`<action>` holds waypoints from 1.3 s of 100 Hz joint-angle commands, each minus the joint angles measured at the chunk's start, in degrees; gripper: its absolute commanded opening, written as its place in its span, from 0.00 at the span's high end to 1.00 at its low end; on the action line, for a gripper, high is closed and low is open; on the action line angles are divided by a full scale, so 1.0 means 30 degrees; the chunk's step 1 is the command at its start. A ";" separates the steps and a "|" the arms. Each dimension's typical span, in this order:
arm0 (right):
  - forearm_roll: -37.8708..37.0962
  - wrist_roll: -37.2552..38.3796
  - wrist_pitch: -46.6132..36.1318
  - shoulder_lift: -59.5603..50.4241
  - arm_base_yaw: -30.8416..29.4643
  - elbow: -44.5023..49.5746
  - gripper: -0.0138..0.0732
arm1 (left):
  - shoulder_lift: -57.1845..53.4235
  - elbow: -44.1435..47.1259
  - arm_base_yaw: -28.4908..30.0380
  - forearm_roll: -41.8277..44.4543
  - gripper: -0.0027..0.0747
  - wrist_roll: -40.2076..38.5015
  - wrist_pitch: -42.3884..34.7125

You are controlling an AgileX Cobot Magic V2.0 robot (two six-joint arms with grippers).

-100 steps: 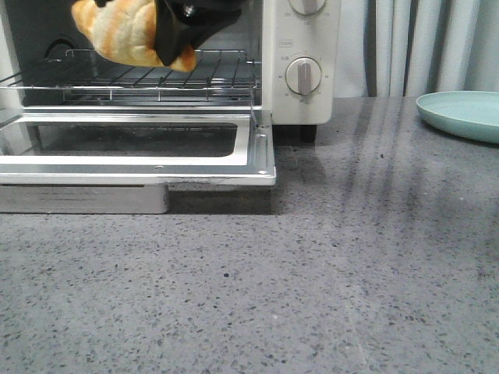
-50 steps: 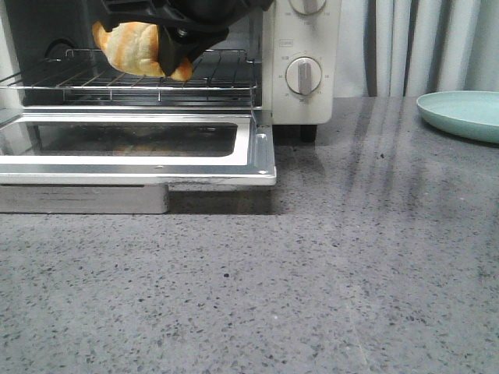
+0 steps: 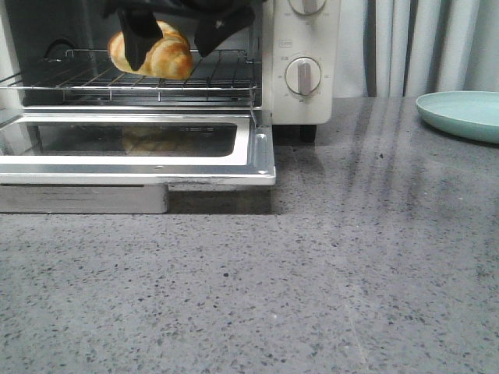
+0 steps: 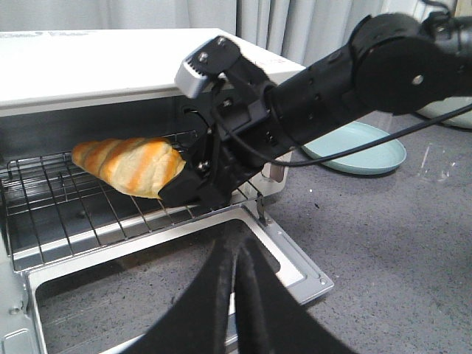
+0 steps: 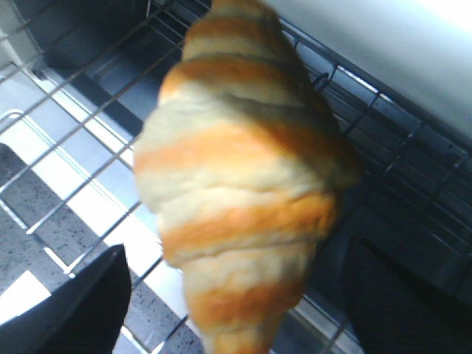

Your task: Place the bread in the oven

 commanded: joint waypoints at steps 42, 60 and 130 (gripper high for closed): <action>-0.0594 -0.0407 0.1942 -0.4346 0.2161 -0.0491 0.70 | 0.0002 -0.0694 0.0041 0.1050 0.99 -0.0022 -0.1137; -0.2419 -0.0407 0.1661 -0.7781 0.2678 0.1964 0.92 | -0.1464 -0.0694 0.0041 0.1897 0.99 -0.0022 -0.0185; -0.9596 -0.0407 -0.2376 -2.9643 0.0411 1.8454 0.92 | -0.6349 0.2792 0.0041 0.4367 0.99 -0.0022 -0.0914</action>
